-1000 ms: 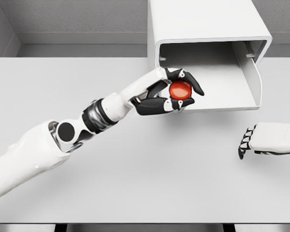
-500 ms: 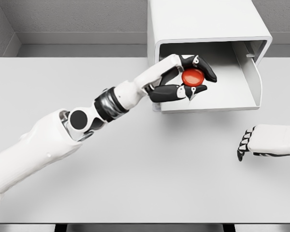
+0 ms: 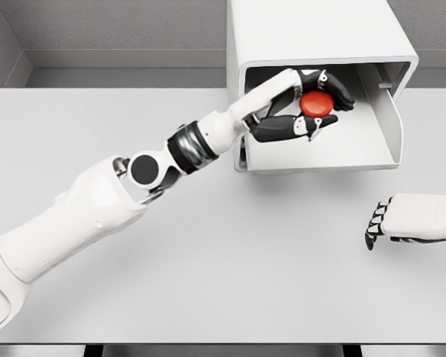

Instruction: Slide open multi-storey tabletop storage cabinets and put open load switch and slide close multi-storey tabletop storage cabinets

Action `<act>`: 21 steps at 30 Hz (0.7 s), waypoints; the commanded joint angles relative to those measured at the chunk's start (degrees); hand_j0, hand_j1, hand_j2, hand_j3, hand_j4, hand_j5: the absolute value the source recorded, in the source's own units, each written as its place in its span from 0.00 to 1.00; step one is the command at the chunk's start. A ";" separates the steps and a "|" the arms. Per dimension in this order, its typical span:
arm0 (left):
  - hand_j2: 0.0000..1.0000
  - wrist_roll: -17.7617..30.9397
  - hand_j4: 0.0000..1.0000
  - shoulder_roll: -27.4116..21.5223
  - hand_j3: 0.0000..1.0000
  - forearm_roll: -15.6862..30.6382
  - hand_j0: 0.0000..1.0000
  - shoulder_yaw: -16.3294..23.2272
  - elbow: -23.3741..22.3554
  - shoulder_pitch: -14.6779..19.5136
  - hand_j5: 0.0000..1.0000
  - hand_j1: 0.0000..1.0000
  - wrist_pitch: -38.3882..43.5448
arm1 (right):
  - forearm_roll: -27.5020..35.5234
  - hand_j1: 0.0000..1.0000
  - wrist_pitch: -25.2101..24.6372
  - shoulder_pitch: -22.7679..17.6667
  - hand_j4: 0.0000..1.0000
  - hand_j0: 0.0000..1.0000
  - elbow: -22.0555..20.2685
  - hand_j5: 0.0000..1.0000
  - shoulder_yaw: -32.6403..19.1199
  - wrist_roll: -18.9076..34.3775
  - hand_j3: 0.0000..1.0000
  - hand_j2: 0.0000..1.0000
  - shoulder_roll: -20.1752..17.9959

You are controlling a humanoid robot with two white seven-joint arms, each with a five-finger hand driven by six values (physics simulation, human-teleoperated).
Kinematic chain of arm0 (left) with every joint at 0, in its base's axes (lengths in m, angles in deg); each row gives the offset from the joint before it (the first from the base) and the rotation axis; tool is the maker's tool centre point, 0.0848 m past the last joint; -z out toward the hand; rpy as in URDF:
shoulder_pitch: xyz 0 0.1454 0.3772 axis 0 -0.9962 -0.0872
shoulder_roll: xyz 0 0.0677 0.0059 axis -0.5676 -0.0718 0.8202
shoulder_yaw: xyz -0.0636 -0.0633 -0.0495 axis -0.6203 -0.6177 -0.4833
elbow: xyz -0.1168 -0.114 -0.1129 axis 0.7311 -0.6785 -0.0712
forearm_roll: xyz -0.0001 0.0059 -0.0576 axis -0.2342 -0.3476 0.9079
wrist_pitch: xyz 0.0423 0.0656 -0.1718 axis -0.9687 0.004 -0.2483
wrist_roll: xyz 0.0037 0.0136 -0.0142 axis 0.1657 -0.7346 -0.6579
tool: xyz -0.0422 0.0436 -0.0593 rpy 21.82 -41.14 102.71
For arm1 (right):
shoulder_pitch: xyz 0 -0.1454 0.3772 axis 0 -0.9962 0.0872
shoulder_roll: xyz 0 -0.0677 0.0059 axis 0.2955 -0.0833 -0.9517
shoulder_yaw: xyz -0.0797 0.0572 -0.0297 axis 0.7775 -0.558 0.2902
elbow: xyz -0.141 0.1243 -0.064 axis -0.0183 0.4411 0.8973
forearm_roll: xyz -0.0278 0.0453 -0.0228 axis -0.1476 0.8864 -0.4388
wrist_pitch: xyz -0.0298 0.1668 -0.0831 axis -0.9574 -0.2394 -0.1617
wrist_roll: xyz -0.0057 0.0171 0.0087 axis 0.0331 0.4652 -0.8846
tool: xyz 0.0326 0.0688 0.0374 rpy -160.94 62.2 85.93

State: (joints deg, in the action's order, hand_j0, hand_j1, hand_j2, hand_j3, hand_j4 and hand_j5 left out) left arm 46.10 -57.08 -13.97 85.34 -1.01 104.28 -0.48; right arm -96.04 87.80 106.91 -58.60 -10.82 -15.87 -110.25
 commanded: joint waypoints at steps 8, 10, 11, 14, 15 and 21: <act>0.53 -0.01 0.53 2.96 0.53 0.28 0.53 0.00 -5.46 0.88 0.53 0.53 0.54 | 0.19 0.56 -0.09 -0.17 0.56 0.56 -0.01 0.56 -0.01 0.08 0.56 0.56 -0.07; 0.53 -0.01 0.53 3.31 0.53 0.28 0.53 0.00 -5.81 0.97 0.53 0.53 0.63 | 0.19 0.56 -0.09 -0.17 0.56 0.56 -0.01 0.56 -0.01 0.08 0.56 0.56 -0.07; 0.53 -0.01 0.53 3.40 0.53 0.28 0.53 0.00 -6.07 0.97 0.53 0.53 0.63 | 0.19 0.56 -0.09 -0.17 0.56 0.56 -0.01 0.56 -0.01 0.08 0.56 0.56 -0.07; 0.53 -0.01 0.53 4.02 0.53 0.28 0.53 0.00 -6.69 1.23 0.53 0.53 0.63 | 0.19 0.56 -0.09 -0.17 0.56 0.56 -0.01 0.56 -0.01 0.08 0.56 0.56 -0.07; 0.53 -0.01 0.53 4.10 0.53 0.28 0.53 0.00 -6.69 1.32 0.53 0.53 0.63 | 0.19 0.56 -0.09 -0.17 0.56 0.56 -0.01 0.56 -0.01 0.08 0.56 0.56 -0.07; 0.55 -0.01 0.55 5.86 0.55 0.28 0.55 0.00 -8.53 2.29 0.55 0.55 1.86 | 0.19 0.56 -0.09 -0.35 0.56 0.56 -0.01 0.56 -0.01 0.08 0.56 0.56 -0.07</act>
State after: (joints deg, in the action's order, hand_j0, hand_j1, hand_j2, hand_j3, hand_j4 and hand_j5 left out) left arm 46.10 -51.83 -13.89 85.38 -9.05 106.74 0.64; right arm -96.12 87.80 106.56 -58.60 -10.79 -15.79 -110.25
